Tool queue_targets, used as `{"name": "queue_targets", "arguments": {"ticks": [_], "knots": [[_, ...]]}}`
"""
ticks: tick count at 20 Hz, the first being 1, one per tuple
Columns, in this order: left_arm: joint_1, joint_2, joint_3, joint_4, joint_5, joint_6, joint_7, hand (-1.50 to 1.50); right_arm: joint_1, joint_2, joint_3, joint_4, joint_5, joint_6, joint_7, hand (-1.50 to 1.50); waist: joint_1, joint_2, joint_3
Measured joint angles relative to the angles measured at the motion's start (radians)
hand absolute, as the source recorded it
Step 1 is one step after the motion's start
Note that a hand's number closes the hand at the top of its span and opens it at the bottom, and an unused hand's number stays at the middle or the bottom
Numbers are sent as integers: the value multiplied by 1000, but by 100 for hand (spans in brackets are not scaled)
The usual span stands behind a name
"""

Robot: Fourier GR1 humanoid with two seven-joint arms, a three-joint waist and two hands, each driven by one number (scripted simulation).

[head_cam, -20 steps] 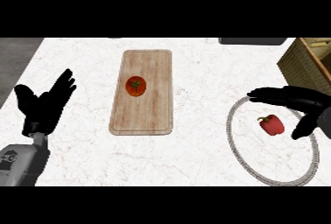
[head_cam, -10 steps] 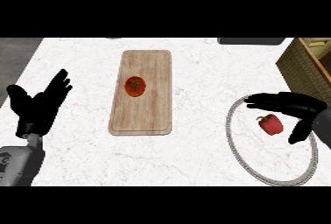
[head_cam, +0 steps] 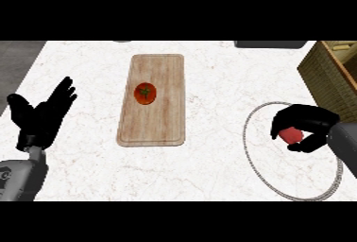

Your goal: Pick the bell pepper from the placemat and place it in the basket

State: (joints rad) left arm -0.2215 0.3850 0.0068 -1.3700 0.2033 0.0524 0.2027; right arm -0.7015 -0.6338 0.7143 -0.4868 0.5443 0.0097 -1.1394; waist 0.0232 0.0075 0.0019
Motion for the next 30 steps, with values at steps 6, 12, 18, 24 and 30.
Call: {"name": "queue_targets", "arguments": {"ticks": [6,12,18,24,30], "knots": [[-2,-18,1,2,-13,4,-9,0,13,34,-1,17,36,-54,-10,150,0,-2,-2],[-1,-21,6,-2,-14,-7,-8,0,-21,86,-55,68,17,-64,93,150,4,-3,-3],[-1,-16,6,-5,-18,-7,-10,0,-94,128,-277,220,-171,-62,509,150,8,4,-7],[-12,-21,-6,-6,-19,-16,-7,0,-233,201,-495,302,-361,-231,889,150,40,5,-6],[-34,-32,-31,-2,-27,-28,-5,0,-461,257,-597,319,-424,-613,1185,150,85,8,-11]]}}
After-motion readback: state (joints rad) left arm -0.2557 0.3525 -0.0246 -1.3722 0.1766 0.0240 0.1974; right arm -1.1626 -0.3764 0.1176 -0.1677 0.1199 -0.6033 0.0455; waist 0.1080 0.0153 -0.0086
